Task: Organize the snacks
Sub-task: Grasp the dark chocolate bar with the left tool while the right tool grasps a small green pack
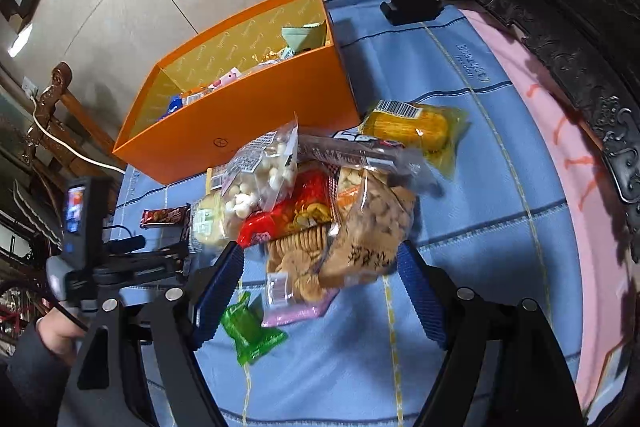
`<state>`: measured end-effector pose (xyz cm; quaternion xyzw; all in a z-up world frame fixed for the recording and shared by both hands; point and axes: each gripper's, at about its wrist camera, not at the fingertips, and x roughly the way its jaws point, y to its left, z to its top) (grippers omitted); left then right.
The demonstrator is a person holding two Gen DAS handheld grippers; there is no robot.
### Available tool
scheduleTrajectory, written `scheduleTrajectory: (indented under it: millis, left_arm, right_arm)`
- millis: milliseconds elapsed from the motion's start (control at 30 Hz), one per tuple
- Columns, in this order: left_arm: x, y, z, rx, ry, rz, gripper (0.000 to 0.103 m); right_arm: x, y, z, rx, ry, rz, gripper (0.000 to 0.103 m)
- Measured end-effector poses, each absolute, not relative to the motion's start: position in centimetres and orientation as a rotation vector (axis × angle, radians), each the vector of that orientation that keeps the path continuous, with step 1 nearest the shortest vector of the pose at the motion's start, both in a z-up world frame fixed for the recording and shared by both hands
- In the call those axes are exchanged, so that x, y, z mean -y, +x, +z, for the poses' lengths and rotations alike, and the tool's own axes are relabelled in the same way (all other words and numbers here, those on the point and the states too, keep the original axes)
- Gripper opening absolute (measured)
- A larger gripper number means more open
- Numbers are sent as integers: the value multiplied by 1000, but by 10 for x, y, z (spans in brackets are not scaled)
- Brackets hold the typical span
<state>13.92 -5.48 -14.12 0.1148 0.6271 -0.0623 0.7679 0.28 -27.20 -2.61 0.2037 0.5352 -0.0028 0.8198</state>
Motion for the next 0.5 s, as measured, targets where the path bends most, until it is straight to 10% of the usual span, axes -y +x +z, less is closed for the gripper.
scheduleTrajectory:
  millis: [200,267,500]
  left_arm:
    - [44,136,-154,-1392,173,-160,55]
    - [46,130,-151,-1390,192,-188,20]
    - [23,90,-147,-1407,117,-219,18]
  right_arm:
    - [260,-10,-27,-1163,433,18,80]
    - [245,-11,-32,-1198,387,66,80]
    - [158,-21,-62,-1276,106,303,79]
